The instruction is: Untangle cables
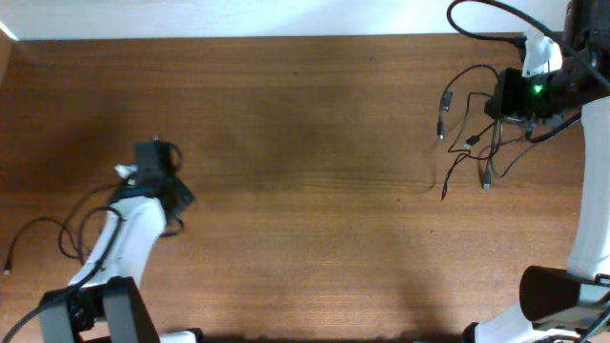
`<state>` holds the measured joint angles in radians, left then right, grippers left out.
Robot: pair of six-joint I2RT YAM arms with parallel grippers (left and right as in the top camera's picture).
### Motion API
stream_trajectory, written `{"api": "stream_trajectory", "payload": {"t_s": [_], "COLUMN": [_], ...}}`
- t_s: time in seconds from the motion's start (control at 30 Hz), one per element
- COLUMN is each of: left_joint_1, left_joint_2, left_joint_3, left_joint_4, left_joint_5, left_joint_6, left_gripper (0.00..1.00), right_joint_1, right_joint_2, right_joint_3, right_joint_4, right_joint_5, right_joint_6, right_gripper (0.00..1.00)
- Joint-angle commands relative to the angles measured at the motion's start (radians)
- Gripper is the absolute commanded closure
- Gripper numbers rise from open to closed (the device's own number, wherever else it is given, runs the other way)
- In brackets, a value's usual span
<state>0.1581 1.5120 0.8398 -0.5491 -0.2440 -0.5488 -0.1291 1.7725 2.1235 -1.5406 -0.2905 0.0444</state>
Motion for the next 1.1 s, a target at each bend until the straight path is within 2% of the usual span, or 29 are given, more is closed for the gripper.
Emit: {"api": "stream_trajectory", "payload": {"t_s": [0.0,0.07,0.1,0.17,0.2,0.3,0.33,0.37,0.4,0.53,0.57,0.73,0.8,0.83,0.97,1.07], "left_joint_1": [0.168,0.266,0.369,0.468,0.56,0.67,0.703,0.716,0.716,0.708,0.709,0.708,0.7,0.681,0.503,0.317], "left_joint_2": [-0.007,-0.007,-0.007,-0.007,-0.007,-0.007,-0.007,-0.007,-0.006,-0.006,-0.006,-0.006,-0.006,-0.006,-0.006,-0.006], "left_joint_3": [0.153,0.203,0.239,0.259,0.261,0.261,0.261,0.261,0.261,0.261,0.261,0.261,0.261,0.261,0.261,0.261], "left_joint_4": [0.035,0.063,0.093,0.103,0.099,0.085,0.085,0.085,0.085,0.081,0.072,0.034,0.036,0.041,0.043,0.043], "left_joint_5": [-0.032,-0.034,-0.034,-0.034,-0.034,-0.032,-0.003,0.043,0.069,0.099,0.108,0.136,0.18,0.216,0.296,0.43], "left_joint_6": [0.027,0.027,0.027,0.027,0.027,0.026,0.026,0.026,0.026,0.026,0.026,0.027,0.034,0.071,0.138,0.18], "left_gripper": [1.0,1.0,1.0,1.0,1.0,1.0,0.97,0.86,0.7,0.21,0.01,0.01,0.0,0.03,0.06,0.05], "right_joint_1": [0.005,0.005,0.005,0.005,0.005,0.005,0.005,0.005,0.005,0.005,0.005,0.005,0.005,0.005,0.006,0.05], "right_joint_2": [0.003,0.003,0.003,0.003,0.003,0.003,0.003,0.003,0.003,0.003,0.003,0.003,0.003,0.003,0.003,0.008], "right_joint_3": [0.006,0.006,0.006,0.006,0.006,0.006,0.006,0.006,0.006,0.006,0.006,0.006,0.006,0.006,0.006,0.006], "right_joint_4": [0.001,-0.002,-0.005,-0.007,-0.007,-0.007,-0.006,-0.005,-0.005,-0.005,-0.005,-0.005,-0.005,-0.005,-0.005,-0.004], "right_joint_5": [-0.013,-0.012,-0.012,-0.012,-0.012,-0.012,-0.012,-0.012,-0.012,-0.012,-0.012,-0.012,-0.013,-0.013,-0.024,-0.043], "right_joint_6": [-0.011,-0.011,-0.011,-0.011,-0.011,-0.011,-0.011,-0.011,-0.011,-0.011,-0.011,-0.011,-0.011,-0.011,-0.004,-0.003], "right_gripper": [0.94,0.94,0.93,0.94,0.93,0.94,0.93,0.93,0.93,0.94,0.93,0.93,0.93,0.93,0.94,0.94]}}
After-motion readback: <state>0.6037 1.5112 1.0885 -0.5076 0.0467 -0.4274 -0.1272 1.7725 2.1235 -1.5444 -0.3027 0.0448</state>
